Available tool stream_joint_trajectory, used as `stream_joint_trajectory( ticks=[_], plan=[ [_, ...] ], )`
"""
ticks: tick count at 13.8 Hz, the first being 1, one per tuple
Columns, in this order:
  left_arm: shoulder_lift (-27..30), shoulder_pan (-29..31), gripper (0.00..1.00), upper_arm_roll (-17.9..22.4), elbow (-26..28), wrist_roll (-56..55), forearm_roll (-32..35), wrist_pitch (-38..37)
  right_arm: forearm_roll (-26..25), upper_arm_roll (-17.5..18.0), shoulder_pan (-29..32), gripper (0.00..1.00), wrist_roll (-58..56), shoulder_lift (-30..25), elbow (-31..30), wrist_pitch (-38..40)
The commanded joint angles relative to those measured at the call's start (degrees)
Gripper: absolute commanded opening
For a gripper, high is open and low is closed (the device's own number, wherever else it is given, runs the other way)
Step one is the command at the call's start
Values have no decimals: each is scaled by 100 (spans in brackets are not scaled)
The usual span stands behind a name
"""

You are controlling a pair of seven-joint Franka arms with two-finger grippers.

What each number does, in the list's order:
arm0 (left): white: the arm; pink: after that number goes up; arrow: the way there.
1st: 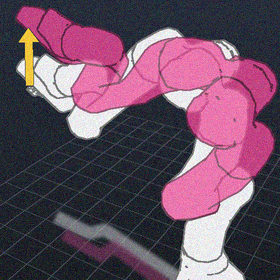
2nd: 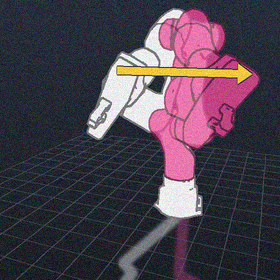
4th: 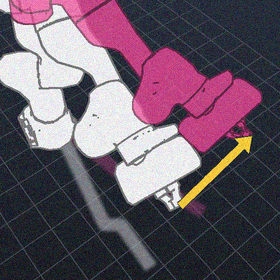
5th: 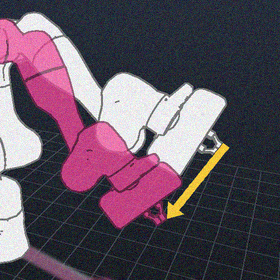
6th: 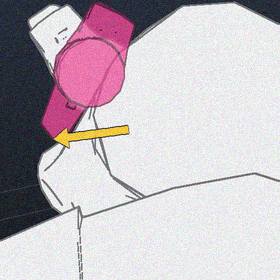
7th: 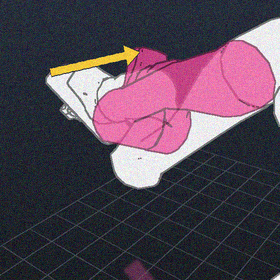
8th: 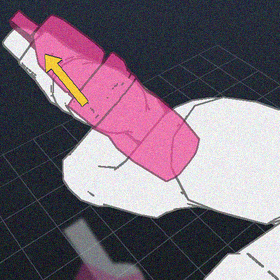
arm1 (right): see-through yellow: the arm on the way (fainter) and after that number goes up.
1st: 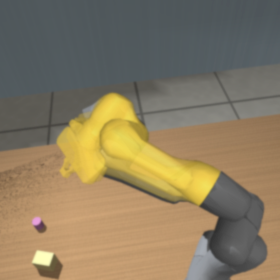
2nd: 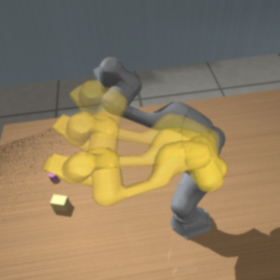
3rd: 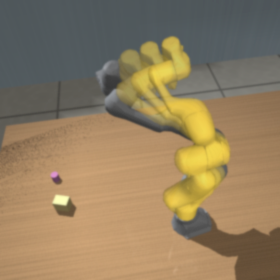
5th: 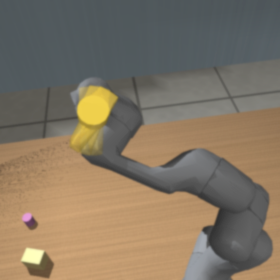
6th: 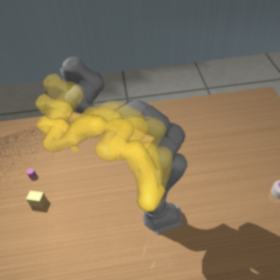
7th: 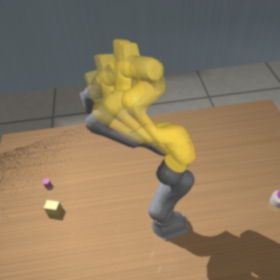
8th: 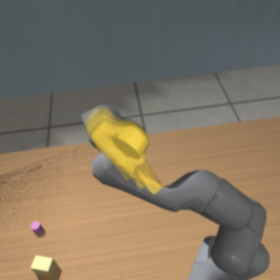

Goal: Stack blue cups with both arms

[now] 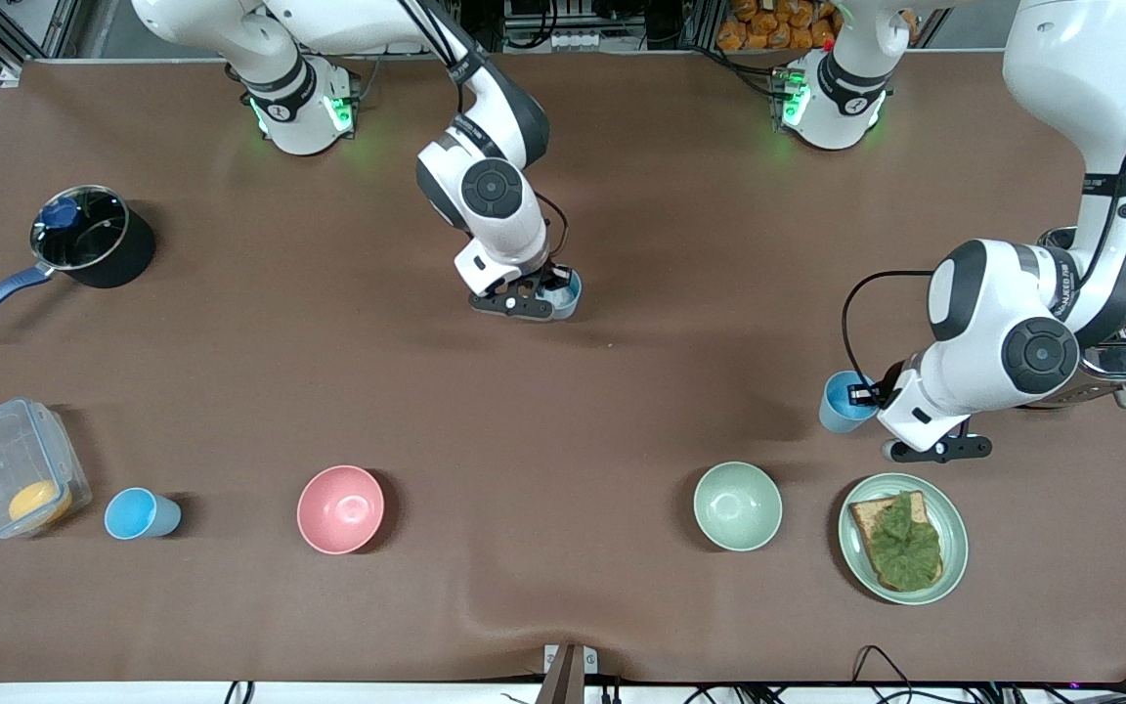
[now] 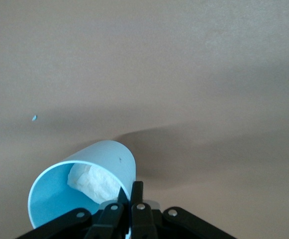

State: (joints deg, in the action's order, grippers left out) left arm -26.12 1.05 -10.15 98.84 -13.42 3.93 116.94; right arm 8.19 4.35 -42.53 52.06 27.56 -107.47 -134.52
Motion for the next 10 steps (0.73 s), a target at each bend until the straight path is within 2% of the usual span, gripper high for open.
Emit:
stream_joint_trajectory(
  ticks=[1,3,4,6,7,8,10],
  plan=[
    [19,-9,0,-4,-58,-11,2,-66,51,-92,-133,10,181,170,138,-48],
    [28,-17,0,-4,-66,-11,11,-66,51,-110,-203,21,339,302,208,-153],
    [28,-17,0,-4,-66,-11,2,-66,60,-110,-151,30,348,311,287,-101],
    [37,-17,0,-13,-66,-11,2,-66,69,-119,-63,57,322,250,436,152],
    [45,-17,0,-13,-75,-11,2,-66,69,-127,16,60,279,215,559,354],
    [72,-17,0,-13,-84,-20,2,-66,69,-119,86,73,278,206,752,635],
    [185,-9,0,-161,-93,-186,-7,-145,69,-128,244,93,269,206,1217,1328]
  ],
)
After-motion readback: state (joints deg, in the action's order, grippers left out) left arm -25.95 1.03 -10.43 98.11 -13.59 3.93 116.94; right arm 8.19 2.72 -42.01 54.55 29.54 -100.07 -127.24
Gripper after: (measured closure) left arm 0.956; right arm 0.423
